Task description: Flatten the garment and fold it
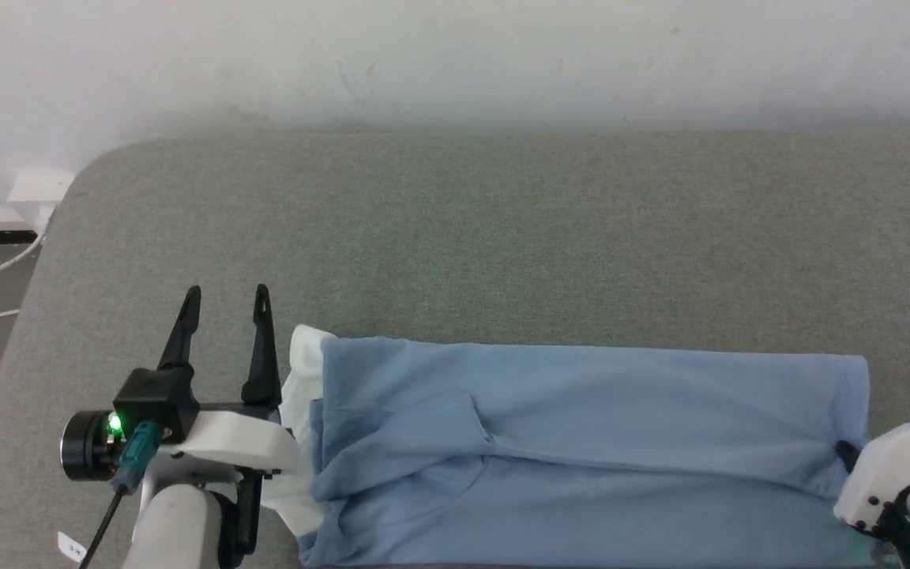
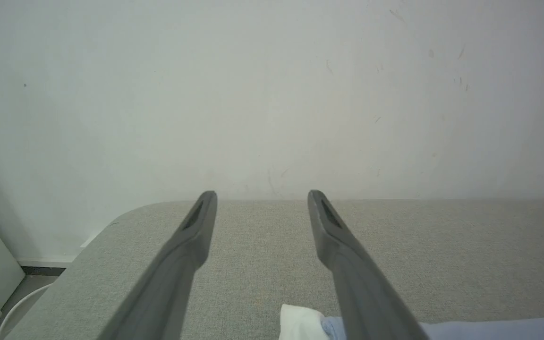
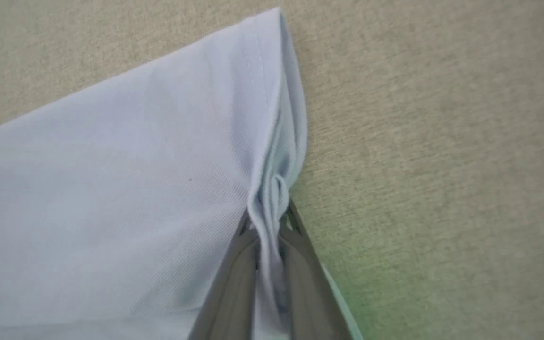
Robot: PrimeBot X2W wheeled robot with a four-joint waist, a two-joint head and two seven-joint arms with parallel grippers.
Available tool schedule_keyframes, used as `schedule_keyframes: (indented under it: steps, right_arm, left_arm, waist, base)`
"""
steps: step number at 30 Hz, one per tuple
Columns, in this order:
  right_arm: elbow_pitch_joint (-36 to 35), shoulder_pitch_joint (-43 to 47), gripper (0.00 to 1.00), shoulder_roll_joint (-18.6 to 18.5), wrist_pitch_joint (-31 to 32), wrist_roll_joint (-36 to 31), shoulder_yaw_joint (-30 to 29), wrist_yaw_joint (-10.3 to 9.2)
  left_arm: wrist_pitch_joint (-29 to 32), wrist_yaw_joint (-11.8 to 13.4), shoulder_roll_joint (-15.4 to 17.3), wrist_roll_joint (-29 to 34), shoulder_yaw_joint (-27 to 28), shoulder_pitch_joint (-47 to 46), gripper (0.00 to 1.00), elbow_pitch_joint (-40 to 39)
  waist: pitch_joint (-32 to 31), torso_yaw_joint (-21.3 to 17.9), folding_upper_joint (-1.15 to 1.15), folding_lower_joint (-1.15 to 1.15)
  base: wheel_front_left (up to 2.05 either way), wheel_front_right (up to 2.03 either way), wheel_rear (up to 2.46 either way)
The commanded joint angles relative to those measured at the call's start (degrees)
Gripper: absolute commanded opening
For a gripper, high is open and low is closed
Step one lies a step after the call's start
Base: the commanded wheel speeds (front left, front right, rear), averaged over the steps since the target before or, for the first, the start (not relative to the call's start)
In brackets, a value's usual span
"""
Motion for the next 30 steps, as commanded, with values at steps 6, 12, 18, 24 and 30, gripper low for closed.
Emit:
schedule_keyframes:
  steps: [6, 12, 18, 24, 30]
  right_arm:
    - [-2.53, 0.14, 0.00, -0.31, -5.41, -10.65, -9.00, -0.14]
    - [-2.02, -1.27, 0.00, -2.10, -10.90, -18.42, -14.82, -0.14]
    - [-1.75, -0.84, 0.00, -2.97, -10.82, -19.04, -13.23, -0.14]
    - [-17.05, 5.78, 0.00, -1.65, -0.46, -12.10, -2.85, -0.14]
    - [-41.32, 13.44, 0.00, -0.57, 13.01, -6.22, 11.47, -0.14]
  left_arm:
    - [-0.27, -1.25, -0.83, 0.95, 1.07, 0.18, 1.00, 0.52]
    - [-0.27, -2.17, -1.36, 1.65, 1.72, -0.03, 1.00, 0.75]
    - [-0.27, -2.86, -1.89, 2.19, 2.09, 0.15, 1.00, 0.99]
    - [-0.27, -3.48, -2.27, 2.62, 2.44, 0.71, 1.00, 1.48]
    - [-0.27, -3.97, -2.57, 3.00, 2.56, 0.75, 1.00, 1.73]
  waist:
    - [0.15, 0.07, 0.00, 0.00]
    - [0.57, 0.11, 0.00, 0.00]
    - [0.38, 0.36, 0.00, 0.00]
    - [-0.59, 0.85, 0.00, 0.00]
    - [-0.72, 1.35, 0.00, 0.00]
  base:
    - [0.00, 0.00, 0.00]
    - [0.00, 0.00, 0.00]
    - [0.00, 0.00, 0.00]
    - [0.00, 0.00, 0.00]
    - [0.00, 0.00, 0.00]
